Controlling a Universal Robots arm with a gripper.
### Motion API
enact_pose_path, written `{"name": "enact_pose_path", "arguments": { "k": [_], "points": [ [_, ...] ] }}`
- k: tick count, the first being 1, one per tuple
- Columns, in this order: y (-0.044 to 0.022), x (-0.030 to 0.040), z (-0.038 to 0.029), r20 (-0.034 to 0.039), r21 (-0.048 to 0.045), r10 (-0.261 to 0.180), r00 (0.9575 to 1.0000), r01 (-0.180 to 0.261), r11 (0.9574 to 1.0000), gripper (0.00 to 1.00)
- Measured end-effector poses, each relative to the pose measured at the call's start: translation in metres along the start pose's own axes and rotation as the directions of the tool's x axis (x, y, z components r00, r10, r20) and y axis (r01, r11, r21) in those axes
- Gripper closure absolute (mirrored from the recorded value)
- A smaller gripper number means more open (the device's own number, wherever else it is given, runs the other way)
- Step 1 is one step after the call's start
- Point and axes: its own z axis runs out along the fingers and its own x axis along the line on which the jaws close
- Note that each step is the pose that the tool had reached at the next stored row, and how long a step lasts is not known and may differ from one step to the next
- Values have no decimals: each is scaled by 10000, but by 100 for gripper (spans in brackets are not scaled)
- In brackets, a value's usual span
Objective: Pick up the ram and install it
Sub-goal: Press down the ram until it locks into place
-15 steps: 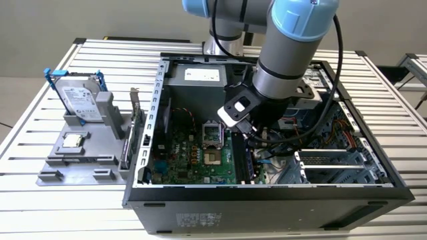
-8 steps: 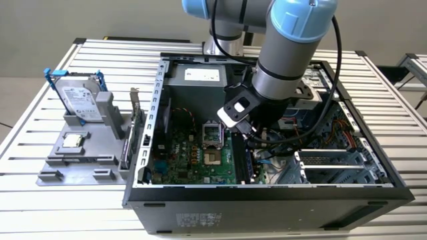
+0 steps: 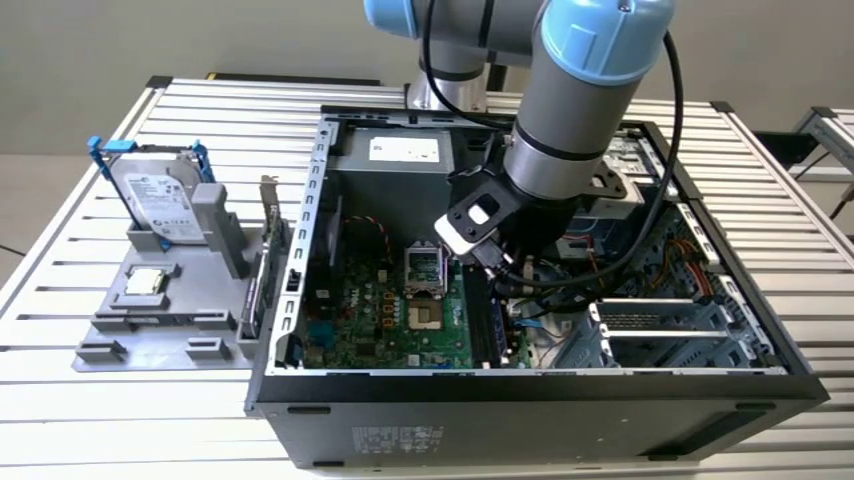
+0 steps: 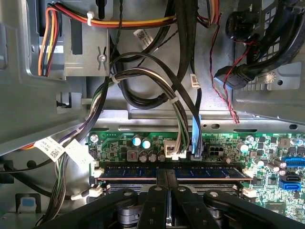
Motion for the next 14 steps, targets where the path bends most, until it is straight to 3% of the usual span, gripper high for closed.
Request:
{"name": "enact_pose_path", "arguments": {
  "k": [9,14],
  "points": [
    [0,0,-9,0,-1,1,10000,-1,10000,100],
    [-2,3,-63,-41,-10,-1,10000,1,10000,100]
  ]
}}
